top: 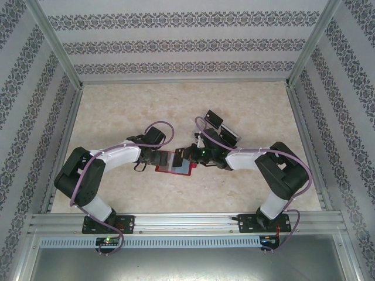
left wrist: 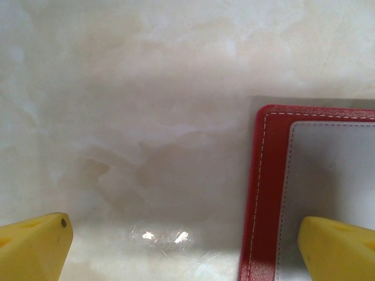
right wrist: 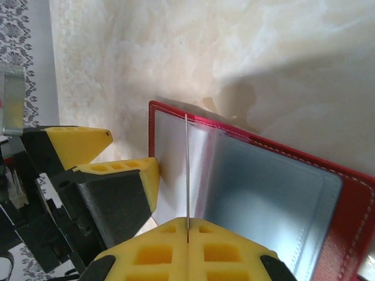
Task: Put the credit cards into the card holder
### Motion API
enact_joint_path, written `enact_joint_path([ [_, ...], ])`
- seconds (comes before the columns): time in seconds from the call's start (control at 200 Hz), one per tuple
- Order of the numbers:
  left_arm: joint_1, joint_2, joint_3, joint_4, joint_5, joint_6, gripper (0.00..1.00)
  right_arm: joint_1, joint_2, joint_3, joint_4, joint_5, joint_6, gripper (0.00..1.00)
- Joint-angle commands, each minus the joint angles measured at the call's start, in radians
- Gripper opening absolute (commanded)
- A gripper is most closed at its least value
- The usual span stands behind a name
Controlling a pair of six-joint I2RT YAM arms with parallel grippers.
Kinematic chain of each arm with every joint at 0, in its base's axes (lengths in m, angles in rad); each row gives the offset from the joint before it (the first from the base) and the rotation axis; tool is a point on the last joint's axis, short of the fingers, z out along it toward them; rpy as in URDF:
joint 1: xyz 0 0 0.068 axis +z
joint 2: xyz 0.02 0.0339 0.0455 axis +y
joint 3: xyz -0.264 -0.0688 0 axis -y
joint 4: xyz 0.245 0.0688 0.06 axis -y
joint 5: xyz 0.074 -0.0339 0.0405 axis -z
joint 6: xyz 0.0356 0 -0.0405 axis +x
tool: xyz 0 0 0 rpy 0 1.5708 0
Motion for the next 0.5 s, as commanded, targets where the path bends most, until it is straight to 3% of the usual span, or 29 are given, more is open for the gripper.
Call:
enact_joint_path([
  [0.0,-0.007,0.023,-0.038,-0.019,-0.034,-0.018,1.0,0.016,0.023,-0.012,0.086,-0.017,0.042,0.0],
  [0.5,-0.006,-0.004,-0.041,-0.043,-0.068,-0.039,1.0,0.019,0.053,-0.057,0.16,-0.002,0.083,0.0],
])
